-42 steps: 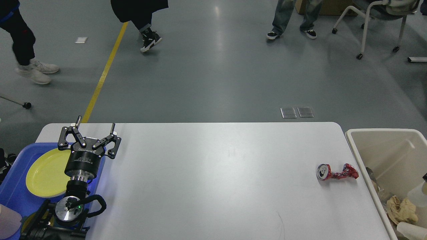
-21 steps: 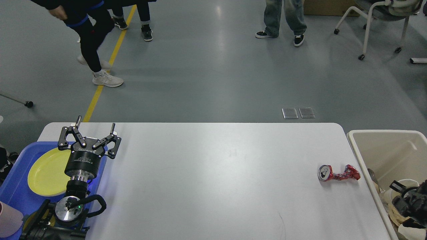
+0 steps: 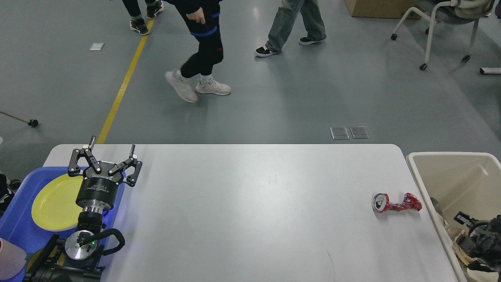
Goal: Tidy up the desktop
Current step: 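Open the right gripper inside the bin to release the cup, then raise the right gripper out of the bin above the table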
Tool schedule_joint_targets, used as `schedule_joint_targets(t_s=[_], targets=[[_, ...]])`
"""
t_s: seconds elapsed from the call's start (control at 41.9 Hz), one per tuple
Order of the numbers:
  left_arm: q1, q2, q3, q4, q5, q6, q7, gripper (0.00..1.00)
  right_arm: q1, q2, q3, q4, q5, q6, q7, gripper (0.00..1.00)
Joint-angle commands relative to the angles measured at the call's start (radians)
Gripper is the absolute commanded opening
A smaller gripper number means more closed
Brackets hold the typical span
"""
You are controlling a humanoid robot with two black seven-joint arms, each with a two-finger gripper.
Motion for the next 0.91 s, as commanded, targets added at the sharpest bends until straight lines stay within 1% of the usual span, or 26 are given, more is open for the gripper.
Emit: schedule_joint_targets(t_s=[0.0,0.096,0.215,0.263,0.287,0.358,0.478,0.502,0.597,0.74,0.836,0.884], targets=[[0.0,0.001,0.0,0.0,0.0,0.0,0.001,0.96,0.041,-0.011,0.001,0.048,0.0,0.006,-0.003,1.0],[0.0,0.001,0.0,0.0,0.0,0.0,0.001,0.96,0.102,-0.067,0.0,0.132,-0.001,0.034,-0.005,1.0],[0.0,0.001,0.0,0.0,0.0,0.0,0.001,0.96,0.219,-0.136,-0.019,0.294,-0.017,0.067,-0.014,1.0],[0.0,0.001,0.0,0.0,0.0,0.0,0.001,0.96,0.274,-0.153,-0.037,0.357,-0.017,0.078,-0.032,1.0],[0.0,0.001,0.0,0.0,0.0,0.0,0.001,0.96,0.328,-0.169,-0.069,0.415,-0.02,0.087,-0.06,1.0],[0.0,0.001,0.0,0.0,0.0,0.0,0.001,0.96,0.423,-0.189,-0.137,0.502,-0.021,0.11,-0.095,1.0],[0.0,0.001,0.0,0.0,0.0,0.0,0.001,0.96,0.615,-0.194,-0.262,0.66,-0.018,0.193,-0.104,1.0],[0.0,0.001,0.0,0.0,0.0,0.0,0.001,0.96,0.692,-0.191,-0.31,0.718,-0.018,0.24,-0.104,1.0],[0.0,0.001,0.0,0.0,0.0,0.0,0.001,0.96,0.84,-0.185,-0.355,0.801,-0.017,0.357,-0.104,1.0],[0.0,0.001,0.0,0.0,0.0,0.0,0.001,0.96,1.047,-0.163,-0.37,0.845,-0.012,0.596,-0.104,1.0],[0.0,0.001,0.0,0.0,0.0,0.0,0.001,0.96,1.162,-0.114,-0.376,0.873,-0.012,0.765,-0.104,1.0],[0.0,0.001,0.0,0.0,0.0,0.0,0.001,0.96,1.221,-0.085,-0.385,0.907,-0.014,0.824,-0.104,1.0]])
